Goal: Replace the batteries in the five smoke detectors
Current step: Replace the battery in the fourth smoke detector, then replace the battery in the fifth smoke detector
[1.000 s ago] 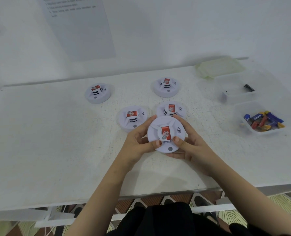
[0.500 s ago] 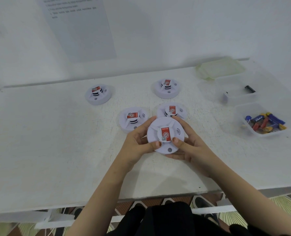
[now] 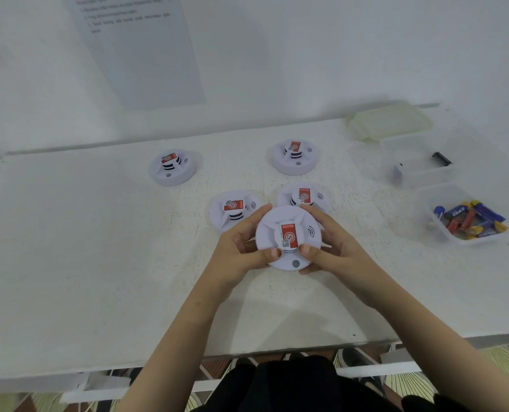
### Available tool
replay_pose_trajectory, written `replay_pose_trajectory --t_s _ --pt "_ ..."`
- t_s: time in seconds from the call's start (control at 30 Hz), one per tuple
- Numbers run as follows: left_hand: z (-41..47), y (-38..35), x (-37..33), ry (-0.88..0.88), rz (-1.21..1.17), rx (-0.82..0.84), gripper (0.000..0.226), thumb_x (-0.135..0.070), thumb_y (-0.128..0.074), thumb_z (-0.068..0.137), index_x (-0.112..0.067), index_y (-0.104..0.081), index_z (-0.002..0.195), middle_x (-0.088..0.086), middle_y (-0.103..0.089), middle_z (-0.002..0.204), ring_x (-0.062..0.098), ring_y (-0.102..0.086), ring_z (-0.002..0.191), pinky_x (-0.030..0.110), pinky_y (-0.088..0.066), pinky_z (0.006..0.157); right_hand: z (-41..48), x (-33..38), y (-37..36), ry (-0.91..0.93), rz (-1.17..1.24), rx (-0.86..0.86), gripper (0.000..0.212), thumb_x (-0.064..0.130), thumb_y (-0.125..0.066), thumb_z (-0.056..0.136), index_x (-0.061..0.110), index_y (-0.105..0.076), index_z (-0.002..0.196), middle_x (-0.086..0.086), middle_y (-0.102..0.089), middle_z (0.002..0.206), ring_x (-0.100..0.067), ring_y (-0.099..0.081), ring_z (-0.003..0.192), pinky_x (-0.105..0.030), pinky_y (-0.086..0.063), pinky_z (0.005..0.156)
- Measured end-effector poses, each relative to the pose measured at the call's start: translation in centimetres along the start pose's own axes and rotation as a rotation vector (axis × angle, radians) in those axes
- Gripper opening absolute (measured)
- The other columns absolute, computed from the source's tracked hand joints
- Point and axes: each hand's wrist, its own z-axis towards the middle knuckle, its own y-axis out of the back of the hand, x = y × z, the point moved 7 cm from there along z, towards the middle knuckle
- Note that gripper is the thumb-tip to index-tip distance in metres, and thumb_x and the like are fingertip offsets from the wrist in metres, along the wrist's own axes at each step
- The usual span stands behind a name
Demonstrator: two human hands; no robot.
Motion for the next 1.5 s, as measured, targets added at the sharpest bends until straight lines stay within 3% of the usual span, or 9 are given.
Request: replay_pose_trajectory --t_s 0.2,0.43,0.57,0.7,0.87,1.0,1.17,1.33,1.5 --pt "0.4 0.6 -1.0 -0.009 -0.013 -0.003 0.073 -0.004 -0.077 0.072 -0.023 -0.049 0.137 0.001 -0.066 0.125 0.016 -0.066 0.109 0.030 -0.058 0.075 0.6 1.5 -0.8 0.086 -0.258 0.083 0.094 0.010 -0.081 0.070 0.044 -0.027 0.139 0.024 -0.048 0.127 -0.003 -0.055 0.110 -0.023 -0.054 0.076" --pt "1.9 2.0 -3.8 -0.076 0.139 0.056 0.099 0.004 -0.083 0.059 -0.027 -0.038 0.142 -0.007 -0.057 0.135 0.008 -0.058 0.120 0.029 -0.056 0.084 3.3 5.7 -0.9 0.309 -0.560 0.018 0.083 0.033 -0.084 0.063 0.049 -0.031 0.125 0.042 -0.041 0.114 0.010 -0.044 0.108 -0.004 -0.039 0.077" --pt "4.0 3.6 -6.4 -0.129 0.275 0.013 0.096 0.004 -0.087 0.059 -0.030 -0.043 0.137 -0.015 -0.057 0.127 0.006 -0.061 0.112 0.028 -0.057 0.081 6.9 7.0 -0.5 0.322 -0.682 0.008 0.085 0.047 -0.082 0.058 0.034 -0.040 0.132 0.028 -0.045 0.120 0.007 -0.043 0.111 -0.010 -0.038 0.083" --pt "6.7 5.7 -8.3 -0.154 0.386 0.001 0.097 -0.007 -0.085 0.053 -0.028 -0.042 0.138 -0.009 -0.050 0.132 0.011 -0.054 0.119 0.035 -0.060 0.079 10.5 8.6 -1.0 0.341 -0.721 0.039 0.075 0.040 -0.085 0.061 0.039 -0.043 0.123 0.029 -0.050 0.113 0.012 -0.046 0.104 -0.003 -0.036 0.079" --pt "10.9 9.2 -8.9 -0.170 0.537 -0.111 0.097 -0.004 -0.090 0.057 -0.026 -0.041 0.138 -0.002 -0.044 0.138 0.012 -0.051 0.120 0.024 -0.056 0.083 15.7 9.4 -1.4 0.300 -0.865 0.015 0.086 0.047 -0.085 0.055 0.026 -0.046 0.129 0.020 -0.054 0.112 -0.001 -0.051 0.102 -0.029 -0.038 0.097" --pt "13.8 11.7 -8.4 -0.167 0.696 -0.178 0.100 -0.011 -0.093 0.055 -0.021 -0.043 0.142 -0.004 -0.046 0.134 0.011 -0.046 0.120 0.020 -0.043 0.094 19.4 8.7 -1.8 0.233 -1.078 0.022 0.099 0.056 -0.079 0.057 0.017 -0.037 0.138 0.008 -0.050 0.133 -0.011 -0.043 0.126 -0.044 -0.008 0.115" --pt "16.1 12.6 -7.8 -0.145 1.093 -0.193 0.100 -0.033 -0.092 0.053 -0.024 -0.044 0.141 0.002 -0.049 0.131 0.021 -0.040 0.122 0.027 -0.029 0.095 22.5 6.4 -1.8 0.170 -1.245 0.054 0.094 0.062 -0.073 0.061 0.021 -0.035 0.137 0.008 -0.052 0.129 -0.014 -0.044 0.125 -0.054 0.012 0.112" --pt "17.8 12.8 -6.2 -0.057 1.237 -0.091 0.100 -0.042 -0.089 0.058 -0.022 -0.041 0.144 0.003 -0.049 0.136 0.022 -0.040 0.125 0.028 -0.029 0.096 24.2 4.7 -2.0 0.155 -1.369 0.093 0.079 0.071 -0.068 0.060 0.022 -0.050 0.120 0.010 -0.057 0.107 -0.017 -0.045 0.119 -0.060 0.015 0.107" --pt "18.7 13.2 -5.5 -0.033 1.307 -0.062 0.101 -0.049 -0.086 0.059 -0.023 -0.040 0.145 0.001 -0.049 0.138 0.020 -0.039 0.127 0.029 -0.027 0.100 24.9 3.5 -1.9 0.148 -1.446 0.112 0.093 0.076 -0.062 0.061 0.020 -0.042 0.133 0.004 -0.042 0.137 -0.017 -0.027 0.135 -0.062 0.016 0.107"
